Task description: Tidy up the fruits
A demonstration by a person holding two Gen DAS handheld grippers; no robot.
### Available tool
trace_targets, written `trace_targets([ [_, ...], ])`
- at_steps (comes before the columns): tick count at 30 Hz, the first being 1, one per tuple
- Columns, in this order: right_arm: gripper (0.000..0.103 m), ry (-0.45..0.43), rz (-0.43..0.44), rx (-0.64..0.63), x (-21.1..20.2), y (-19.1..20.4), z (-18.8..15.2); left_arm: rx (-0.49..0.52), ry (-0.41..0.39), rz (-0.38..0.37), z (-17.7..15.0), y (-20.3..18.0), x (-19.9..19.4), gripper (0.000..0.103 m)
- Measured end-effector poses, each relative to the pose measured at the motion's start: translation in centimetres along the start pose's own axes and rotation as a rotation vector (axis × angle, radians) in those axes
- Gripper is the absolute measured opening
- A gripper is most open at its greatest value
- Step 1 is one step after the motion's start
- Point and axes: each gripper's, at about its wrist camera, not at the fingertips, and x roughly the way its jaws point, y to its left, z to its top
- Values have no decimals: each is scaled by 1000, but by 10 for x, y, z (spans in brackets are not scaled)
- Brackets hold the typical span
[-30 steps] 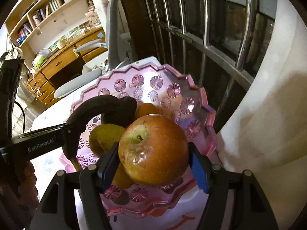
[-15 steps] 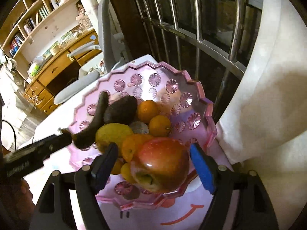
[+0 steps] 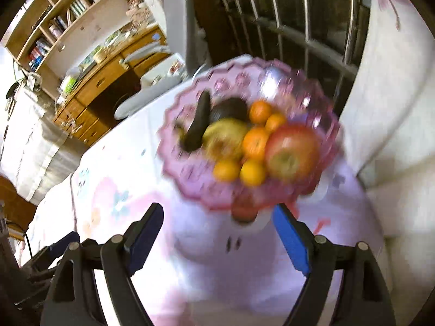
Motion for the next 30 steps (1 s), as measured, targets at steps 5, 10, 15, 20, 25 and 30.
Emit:
trace_targets([
  [5,88,78,23,-14,-9,13,-54,-44,-3,19,-56,23,-32,79],
  [10,90,168,29,-48,-24,21,-104,-73,-6,27,-108,34,-73,79],
  [15,93,203,45,-145,-51,29,-134,-84,-47,41,-132,31,-104,83],
  [20,94,221,59,-250,-76,33,-140,-116,-85,78,-140,24,-124,83],
  [25,94,224,88,-374,-114,34,-146,-118,-97,76,-143,-5,-140,85],
  [30,94,215,143,-390,-153,23,-141,-89,-103,75,-145,-39,-155,87],
])
